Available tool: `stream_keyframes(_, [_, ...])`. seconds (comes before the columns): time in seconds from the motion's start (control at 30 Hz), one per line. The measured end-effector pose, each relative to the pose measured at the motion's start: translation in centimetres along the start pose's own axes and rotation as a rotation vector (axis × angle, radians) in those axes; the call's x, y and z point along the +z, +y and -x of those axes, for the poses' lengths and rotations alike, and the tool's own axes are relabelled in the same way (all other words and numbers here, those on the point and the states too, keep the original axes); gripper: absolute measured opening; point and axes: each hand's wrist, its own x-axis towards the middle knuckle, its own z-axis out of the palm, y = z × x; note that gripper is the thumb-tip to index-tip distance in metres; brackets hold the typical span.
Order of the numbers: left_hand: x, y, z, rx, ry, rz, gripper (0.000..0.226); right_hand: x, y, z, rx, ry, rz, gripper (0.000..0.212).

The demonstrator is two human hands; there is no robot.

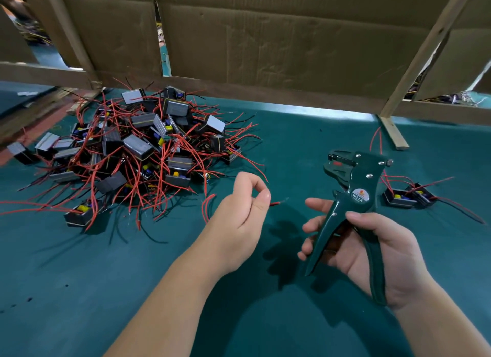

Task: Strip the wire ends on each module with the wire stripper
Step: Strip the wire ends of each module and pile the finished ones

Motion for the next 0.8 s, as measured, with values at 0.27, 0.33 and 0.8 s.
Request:
stream_keyframes(0.27, [0.5,-0.4,-0.1,0.0,-0.078,-0.006,0.012,1.7,1.1,0.1,-0.046,-0.16,0.112,0.06])
stream_keyframes(0.33, [0.5,-0.3,-0.1,0.002,-0.104,-0.008,0.011,1.9,1.6,-0.1,-0.044,-0.128,0.129,0.062])
stream_keyframes(0.8, [0.4,0.0,-0.2,-0.01,-0.016,0.145,0.014,2.1,1.6,0.1,-0.102,-0.06,0.14,0.059])
